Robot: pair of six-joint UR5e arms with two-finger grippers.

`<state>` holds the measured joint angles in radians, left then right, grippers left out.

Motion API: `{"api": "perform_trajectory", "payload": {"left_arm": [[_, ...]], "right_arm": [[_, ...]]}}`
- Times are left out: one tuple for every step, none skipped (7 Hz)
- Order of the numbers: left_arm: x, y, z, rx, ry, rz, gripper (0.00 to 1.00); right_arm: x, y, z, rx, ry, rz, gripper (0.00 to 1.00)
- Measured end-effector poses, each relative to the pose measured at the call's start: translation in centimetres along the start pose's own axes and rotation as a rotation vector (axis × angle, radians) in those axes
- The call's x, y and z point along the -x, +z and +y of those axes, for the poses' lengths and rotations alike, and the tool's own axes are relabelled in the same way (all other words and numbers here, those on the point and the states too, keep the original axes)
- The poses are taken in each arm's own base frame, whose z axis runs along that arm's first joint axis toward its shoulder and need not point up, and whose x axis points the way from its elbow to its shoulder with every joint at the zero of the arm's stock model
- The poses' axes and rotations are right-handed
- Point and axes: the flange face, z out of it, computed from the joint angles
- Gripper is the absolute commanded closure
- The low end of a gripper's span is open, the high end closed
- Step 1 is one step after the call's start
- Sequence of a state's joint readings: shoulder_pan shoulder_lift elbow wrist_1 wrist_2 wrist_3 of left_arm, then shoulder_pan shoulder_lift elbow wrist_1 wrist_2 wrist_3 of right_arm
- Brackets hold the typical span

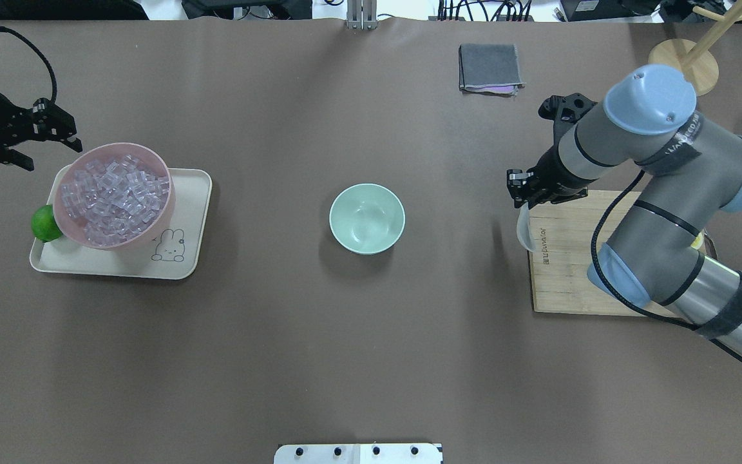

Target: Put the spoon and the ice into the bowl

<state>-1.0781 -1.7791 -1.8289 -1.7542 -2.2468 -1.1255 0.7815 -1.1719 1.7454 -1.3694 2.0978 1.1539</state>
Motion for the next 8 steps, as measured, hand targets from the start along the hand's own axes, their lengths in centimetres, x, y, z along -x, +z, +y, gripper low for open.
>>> {"api": "perform_trajectory", "payload": {"left_arm": [[-0.8, 0.8, 0.2, 0.005, -0.004, -0.01, 0.16], [-1.7, 2.1, 0.5, 0.005, -0.003, -0.026, 0.18], [-2.4, 3.5, 0.9, 0.004, 0.002, -0.044, 0.2], [-2.7, 4.6, 1.2, 0.009, 0.006, -0.058, 0.22], [-2.6, 5.7, 1.3, 0.017, 0.007, -0.071, 0.24], [-2.4, 6.4, 1.3, 0.018, 0.007, -0.082, 0.25], [-2.3, 7.0, 1.2, 0.013, 0.011, -0.09, 0.27], [-2.2, 7.5, 1.1, 0.009, 0.015, -0.091, 0.28]], "right_arm": [[3.3, -0.9, 0.2, 0.0, 0.033, -0.021, 1.0], [6.5, -1.6, 0.7, 0.001, 0.068, -0.049, 1.0], [10.1, -2.0, 1.3, 0.001, 0.108, -0.076, 1.0], [13.8, -1.7, 1.7, -0.007, 0.144, -0.09, 1.0], [17.1, -0.9, 2.3, -0.02, 0.172, -0.094, 1.0], [18.9, -0.1, 2.9, -0.029, 0.183, -0.092, 1.0], [19.9, 0.8, 3.4, -0.045, 0.185, -0.085, 1.0], [20.8, 1.6, 3.8, -0.059, 0.185, -0.077, 1.0]]}}
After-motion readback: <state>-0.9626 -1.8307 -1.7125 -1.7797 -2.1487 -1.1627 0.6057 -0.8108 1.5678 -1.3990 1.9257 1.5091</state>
